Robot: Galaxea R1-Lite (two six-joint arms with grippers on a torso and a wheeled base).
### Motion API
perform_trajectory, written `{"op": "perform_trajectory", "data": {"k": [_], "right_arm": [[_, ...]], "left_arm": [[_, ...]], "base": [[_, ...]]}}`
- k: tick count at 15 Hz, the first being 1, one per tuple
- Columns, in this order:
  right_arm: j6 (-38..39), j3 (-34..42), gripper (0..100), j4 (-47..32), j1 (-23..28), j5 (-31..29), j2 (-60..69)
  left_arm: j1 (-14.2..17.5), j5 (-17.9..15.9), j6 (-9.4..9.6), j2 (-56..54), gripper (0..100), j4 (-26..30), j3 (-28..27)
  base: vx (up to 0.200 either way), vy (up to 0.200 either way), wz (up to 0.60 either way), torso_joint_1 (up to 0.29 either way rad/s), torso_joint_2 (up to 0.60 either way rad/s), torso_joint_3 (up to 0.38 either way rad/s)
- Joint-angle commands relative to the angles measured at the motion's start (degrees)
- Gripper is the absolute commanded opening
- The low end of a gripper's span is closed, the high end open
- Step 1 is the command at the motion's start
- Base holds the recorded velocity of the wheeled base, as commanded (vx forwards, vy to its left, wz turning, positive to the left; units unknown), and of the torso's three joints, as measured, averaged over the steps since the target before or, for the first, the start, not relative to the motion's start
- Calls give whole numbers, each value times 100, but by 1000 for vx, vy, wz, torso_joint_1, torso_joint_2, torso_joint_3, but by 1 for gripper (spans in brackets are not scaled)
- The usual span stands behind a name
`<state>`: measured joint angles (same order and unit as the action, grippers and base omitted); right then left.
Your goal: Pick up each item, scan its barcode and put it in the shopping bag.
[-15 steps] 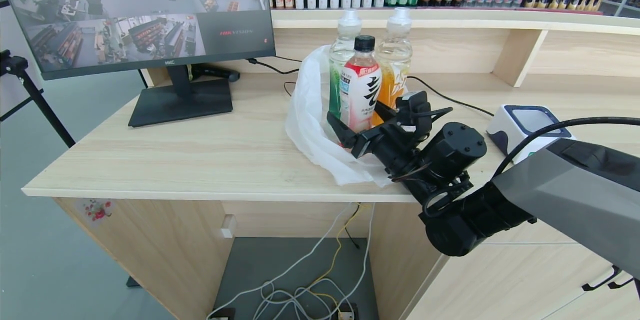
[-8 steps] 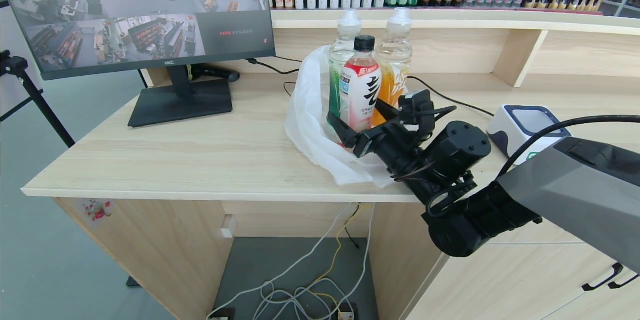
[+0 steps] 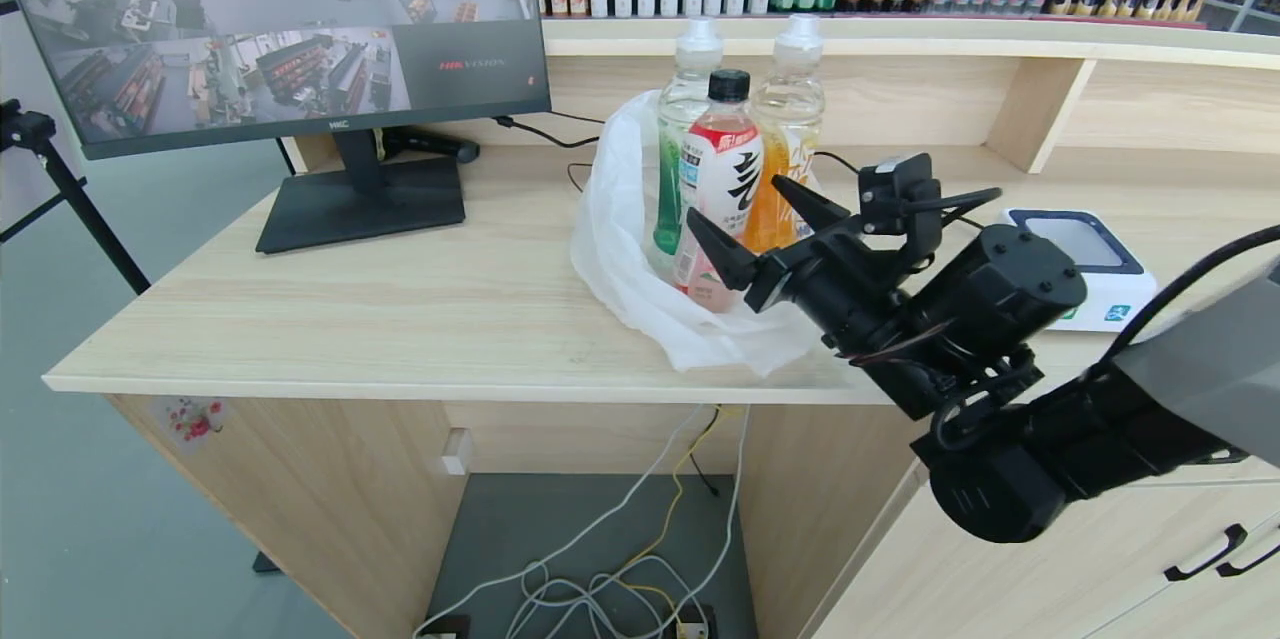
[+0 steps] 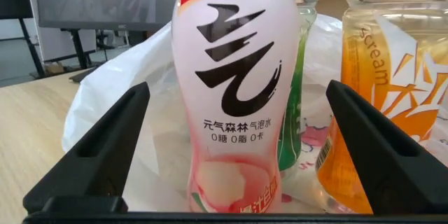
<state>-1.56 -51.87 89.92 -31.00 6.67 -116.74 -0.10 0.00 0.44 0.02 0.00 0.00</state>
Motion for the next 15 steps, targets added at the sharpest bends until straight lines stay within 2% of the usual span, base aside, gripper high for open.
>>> {"op": "perform_trajectory", "data": {"k": [1, 2, 3, 4, 8, 12, 14, 15], "right_arm": [[-2, 687, 100, 8, -2, 1, 837], [-2, 819, 100, 8, 6, 1, 942], [-2, 1364, 100, 8, 41, 1, 1443], [-11, 1557, 100, 8, 59, 1, 1610], [-46, 3130, 100, 8, 762, 1, 2981], [-231, 4176, 100, 8, 1360, 1, 4001], [-257, 5187, 100, 8, 1667, 1, 4801], [-310, 5187, 100, 8, 1703, 1, 5170]], "left_arm": [[1, 0, 0, -2, 100, 0, 0], [1, 0, 0, -2, 100, 0, 0], [1, 0, 0, -2, 100, 0, 0], [1, 0, 0, -2, 100, 0, 0], [1, 0, 0, -2, 100, 0, 0], [1, 0, 9, -2, 100, 0, 0], [1, 0, 9, -2, 100, 0, 0], [1, 0, 9, -2, 100, 0, 0]], "base": [[0, 0, 0, 0, 0, 0], [0, 0, 0, 0, 0, 0], [0, 0, 0, 0, 0, 0], [0, 0, 0, 0, 0, 0], [0, 0, 0, 0, 0, 0], [0, 0, 0, 0, 0, 0], [0, 0, 0, 0, 0, 0], [0, 0, 0, 0, 0, 0]]}}
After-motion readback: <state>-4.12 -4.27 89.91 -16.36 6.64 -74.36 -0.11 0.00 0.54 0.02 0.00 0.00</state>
